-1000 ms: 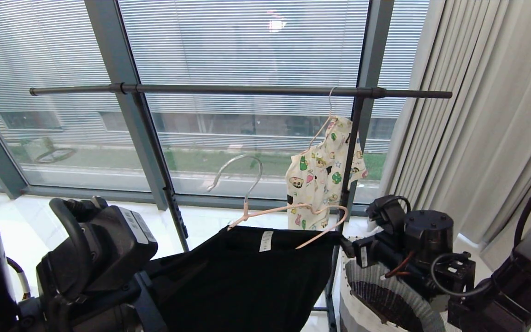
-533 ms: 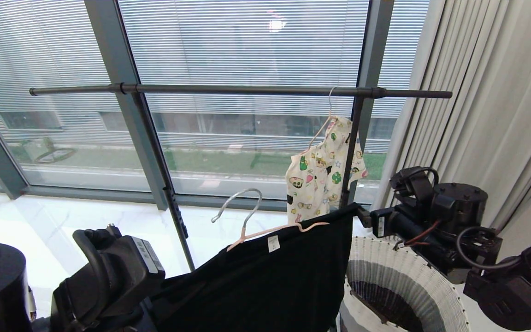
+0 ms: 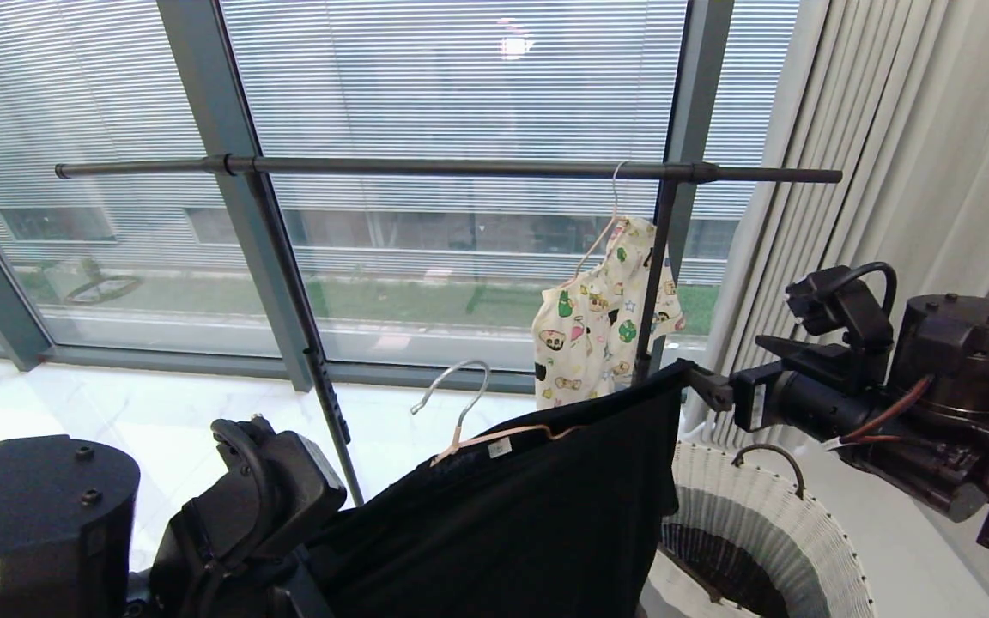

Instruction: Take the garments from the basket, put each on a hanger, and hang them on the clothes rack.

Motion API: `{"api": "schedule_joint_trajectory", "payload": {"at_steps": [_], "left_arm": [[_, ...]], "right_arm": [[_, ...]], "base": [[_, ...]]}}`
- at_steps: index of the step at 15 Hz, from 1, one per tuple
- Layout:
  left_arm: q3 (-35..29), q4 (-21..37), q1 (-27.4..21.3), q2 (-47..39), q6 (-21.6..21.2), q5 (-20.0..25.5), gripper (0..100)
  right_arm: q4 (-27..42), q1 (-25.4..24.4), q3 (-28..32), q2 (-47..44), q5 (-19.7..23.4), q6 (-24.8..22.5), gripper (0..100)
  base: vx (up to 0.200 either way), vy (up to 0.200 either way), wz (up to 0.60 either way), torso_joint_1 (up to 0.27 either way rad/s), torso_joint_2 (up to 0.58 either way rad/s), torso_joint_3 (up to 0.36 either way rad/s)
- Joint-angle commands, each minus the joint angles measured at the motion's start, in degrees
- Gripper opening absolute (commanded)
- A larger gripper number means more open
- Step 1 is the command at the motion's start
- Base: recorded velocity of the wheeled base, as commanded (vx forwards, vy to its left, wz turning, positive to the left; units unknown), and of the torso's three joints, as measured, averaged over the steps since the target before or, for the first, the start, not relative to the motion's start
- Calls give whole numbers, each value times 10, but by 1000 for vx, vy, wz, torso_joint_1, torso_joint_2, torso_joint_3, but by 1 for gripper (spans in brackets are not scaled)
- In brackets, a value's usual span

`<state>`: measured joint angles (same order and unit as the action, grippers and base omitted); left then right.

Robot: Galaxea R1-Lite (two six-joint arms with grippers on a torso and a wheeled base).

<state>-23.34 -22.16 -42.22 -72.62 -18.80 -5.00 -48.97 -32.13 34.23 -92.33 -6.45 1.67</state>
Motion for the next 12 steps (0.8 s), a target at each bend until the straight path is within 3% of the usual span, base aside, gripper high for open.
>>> {"api": "schedule_joint_trajectory", "payload": {"at_steps": [1, 4, 9, 12], "left_arm": [[0, -13, -2, -7, 1, 6, 0], [-4, -19, -9, 5, 0, 37, 0], [-6, -19, -9, 1, 0, 37, 0], [-8, -19, -24, 0, 1, 39, 0]], "right_arm": [[29, -2, 1, 41, 45, -1, 100], [56, 8, 25, 25, 122, -6, 100], [101, 7, 31, 48, 175, -51, 100], [179, 2, 31, 99, 245, -113, 100]], "base": [[0, 0, 0, 0, 0, 0], [0, 0, 0, 0, 0, 0], [0, 0, 0, 0, 0, 0], [0, 0, 0, 0, 0, 0]]}}
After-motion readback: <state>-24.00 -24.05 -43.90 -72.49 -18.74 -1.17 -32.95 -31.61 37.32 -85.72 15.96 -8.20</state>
